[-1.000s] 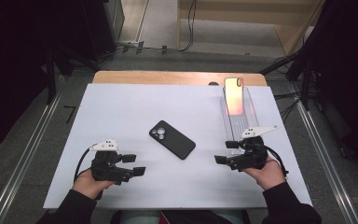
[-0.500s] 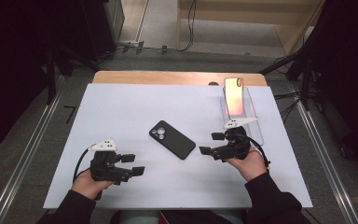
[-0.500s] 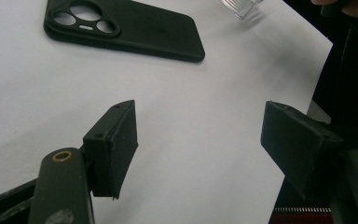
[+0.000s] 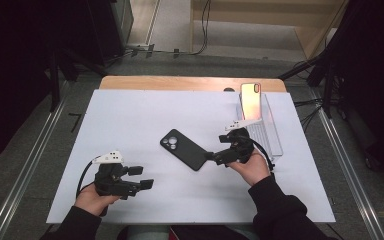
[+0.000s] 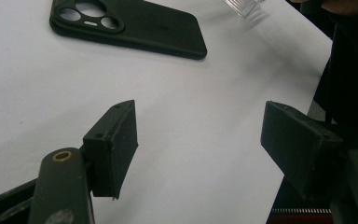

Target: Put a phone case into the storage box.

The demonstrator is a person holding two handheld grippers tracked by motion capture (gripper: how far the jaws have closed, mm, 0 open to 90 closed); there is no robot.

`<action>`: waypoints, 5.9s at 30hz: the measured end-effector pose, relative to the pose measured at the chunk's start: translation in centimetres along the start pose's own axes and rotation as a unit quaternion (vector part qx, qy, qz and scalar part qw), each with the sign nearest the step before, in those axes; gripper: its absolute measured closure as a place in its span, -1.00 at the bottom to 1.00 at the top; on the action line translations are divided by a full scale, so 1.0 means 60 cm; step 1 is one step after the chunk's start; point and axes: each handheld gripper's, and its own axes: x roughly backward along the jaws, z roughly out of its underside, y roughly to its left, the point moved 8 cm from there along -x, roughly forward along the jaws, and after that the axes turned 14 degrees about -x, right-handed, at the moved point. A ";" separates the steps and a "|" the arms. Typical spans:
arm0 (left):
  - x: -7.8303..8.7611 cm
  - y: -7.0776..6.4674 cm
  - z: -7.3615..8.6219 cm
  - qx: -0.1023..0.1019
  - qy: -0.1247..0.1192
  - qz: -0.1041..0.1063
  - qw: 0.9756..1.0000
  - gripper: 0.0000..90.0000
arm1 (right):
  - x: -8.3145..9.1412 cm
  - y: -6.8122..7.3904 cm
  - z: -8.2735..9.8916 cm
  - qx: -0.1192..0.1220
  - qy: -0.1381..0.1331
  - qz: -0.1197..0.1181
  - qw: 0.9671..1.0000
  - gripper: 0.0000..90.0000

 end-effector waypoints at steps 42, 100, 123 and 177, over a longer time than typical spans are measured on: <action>0.022 0.001 0.021 0.015 0.002 -0.016 1.000 -0.39 | -0.136 0.023 -0.052 0.064 0.037 -0.001 0.997 -1.00; 0.025 0.007 0.019 0.033 0.004 -0.024 0.999 -0.39 | -0.177 0.003 0.004 0.104 0.044 0.070 0.991 -0.72; 0.012 0.002 -0.020 0.093 -0.005 -0.001 0.996 -0.42 | -0.114 0.041 -0.012 0.049 0.012 0.012 0.999 -0.71; -0.076 0.068 -0.152 0.173 -0.026 -0.075 0.982 -0.39 | -0.059 0.092 0.039 -0.028 -0.094 0.047 0.994 -0.71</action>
